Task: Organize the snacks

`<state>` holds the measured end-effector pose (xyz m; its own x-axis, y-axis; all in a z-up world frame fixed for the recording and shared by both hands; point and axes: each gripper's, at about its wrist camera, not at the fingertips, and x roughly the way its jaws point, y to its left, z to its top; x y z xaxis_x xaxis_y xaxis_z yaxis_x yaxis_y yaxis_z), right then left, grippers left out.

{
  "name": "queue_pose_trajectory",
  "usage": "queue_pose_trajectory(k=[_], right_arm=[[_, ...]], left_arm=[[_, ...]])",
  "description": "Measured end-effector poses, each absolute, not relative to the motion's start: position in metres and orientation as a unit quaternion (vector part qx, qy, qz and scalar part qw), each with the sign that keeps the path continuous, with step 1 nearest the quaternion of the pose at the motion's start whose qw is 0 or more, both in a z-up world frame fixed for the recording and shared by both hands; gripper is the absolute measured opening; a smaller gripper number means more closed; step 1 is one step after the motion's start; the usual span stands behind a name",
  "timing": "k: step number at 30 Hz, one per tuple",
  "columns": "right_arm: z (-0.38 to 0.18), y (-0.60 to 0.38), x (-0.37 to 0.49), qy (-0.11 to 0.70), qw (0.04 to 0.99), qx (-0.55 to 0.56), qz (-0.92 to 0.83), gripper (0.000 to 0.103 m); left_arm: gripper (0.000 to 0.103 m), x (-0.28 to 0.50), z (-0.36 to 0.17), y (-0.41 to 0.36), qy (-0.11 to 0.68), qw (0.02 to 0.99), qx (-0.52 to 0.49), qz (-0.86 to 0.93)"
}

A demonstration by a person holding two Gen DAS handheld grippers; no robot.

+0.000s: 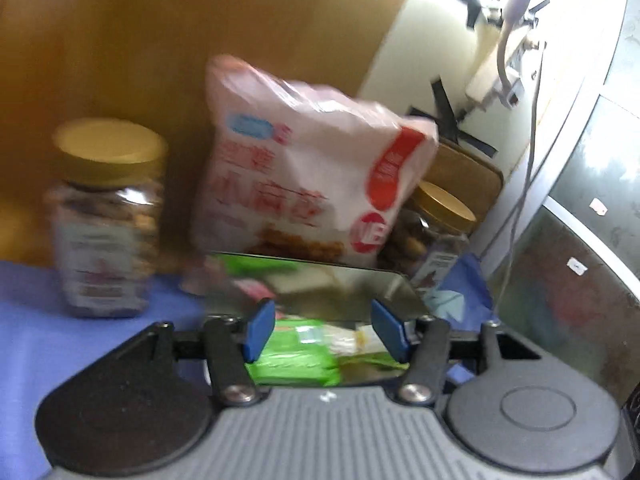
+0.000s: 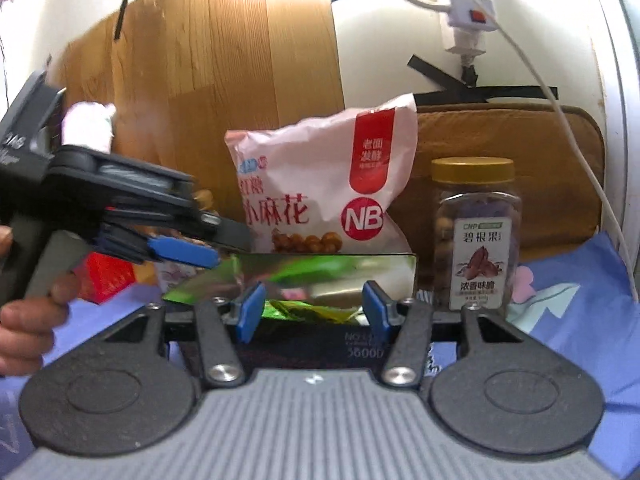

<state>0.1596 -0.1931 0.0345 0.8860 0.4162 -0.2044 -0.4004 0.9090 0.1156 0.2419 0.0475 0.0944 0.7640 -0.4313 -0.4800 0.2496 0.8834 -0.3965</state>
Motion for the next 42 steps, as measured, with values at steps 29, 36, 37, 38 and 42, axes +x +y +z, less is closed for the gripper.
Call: queue_pose_trajectory(k=[29,36,37,38,42], right_arm=[[-0.008,-0.032,0.099,0.247,0.881,-0.166,0.368,0.054],[-0.001,-0.042,0.065,0.196,0.899,-0.173,0.352,0.05],[0.002,-0.045,0.059,0.183,0.904,-0.176,0.345,0.05],[0.005,-0.049,0.054,0.173,0.908,-0.177,0.337,0.05],[0.017,-0.078,0.036,0.142,0.93,-0.166,0.296,0.05]], left_arm=[[0.043,0.147,0.003,0.119,0.404,0.859,-0.268,-0.163],[0.038,0.12,0.014,0.12,0.378,0.861,-0.288,-0.181],[0.038,0.117,0.019,0.117,0.371,0.863,-0.289,-0.187],[0.038,0.115,0.024,0.113,0.365,0.864,-0.287,-0.194],[0.037,0.114,0.046,0.081,0.351,0.867,-0.262,-0.239]])
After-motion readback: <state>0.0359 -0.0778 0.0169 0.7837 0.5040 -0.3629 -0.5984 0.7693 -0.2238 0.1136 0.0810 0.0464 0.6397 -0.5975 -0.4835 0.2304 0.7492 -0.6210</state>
